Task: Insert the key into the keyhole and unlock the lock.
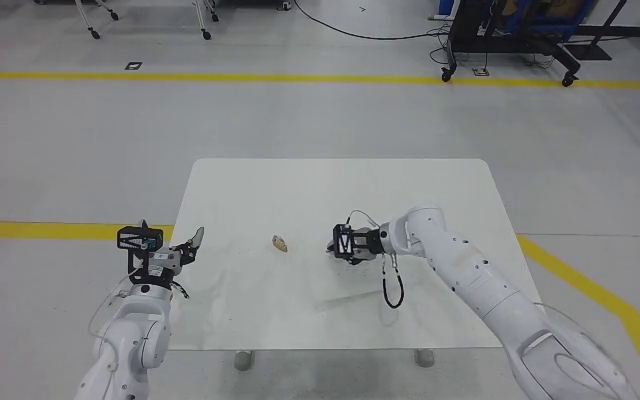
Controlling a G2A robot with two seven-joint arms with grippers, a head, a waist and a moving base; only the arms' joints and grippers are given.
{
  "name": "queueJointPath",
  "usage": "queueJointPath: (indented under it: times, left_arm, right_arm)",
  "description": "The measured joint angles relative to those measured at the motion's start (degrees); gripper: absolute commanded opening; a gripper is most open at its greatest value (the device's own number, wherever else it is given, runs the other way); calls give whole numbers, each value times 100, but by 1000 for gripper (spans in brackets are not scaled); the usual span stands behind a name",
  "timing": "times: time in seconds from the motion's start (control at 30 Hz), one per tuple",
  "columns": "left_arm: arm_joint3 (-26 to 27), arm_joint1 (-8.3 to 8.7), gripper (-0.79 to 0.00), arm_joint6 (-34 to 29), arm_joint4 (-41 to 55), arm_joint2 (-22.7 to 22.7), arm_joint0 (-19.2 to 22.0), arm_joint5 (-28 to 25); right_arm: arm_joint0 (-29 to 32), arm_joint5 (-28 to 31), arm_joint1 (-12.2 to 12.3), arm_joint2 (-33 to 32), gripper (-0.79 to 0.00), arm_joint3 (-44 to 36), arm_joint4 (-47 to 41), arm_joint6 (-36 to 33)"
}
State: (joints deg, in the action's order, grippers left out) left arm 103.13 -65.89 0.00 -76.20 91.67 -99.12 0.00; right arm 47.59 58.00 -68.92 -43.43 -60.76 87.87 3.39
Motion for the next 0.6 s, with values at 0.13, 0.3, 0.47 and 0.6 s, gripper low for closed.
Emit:
queueJointPath:
  times: [0.13,0.3,0.47,0.6]
  left_arm:
    - [0,0,0,0,0,0,0,0]
    - [0,0,0,0,0,0,0,0]
    - [25,-6,0,-204,-122,-179,179,-187]
    - [68,-44,0,-605,-665,-772,698,-346]
  right_arm:
    - [-122,0,90,27,-785,308,-95,931]
    - [-244,0,166,153,-785,701,-66,1944]
    - [-449,0,218,424,-785,1125,101,2746]
    - [-599,0,190,586,-785,1408,93,2969]
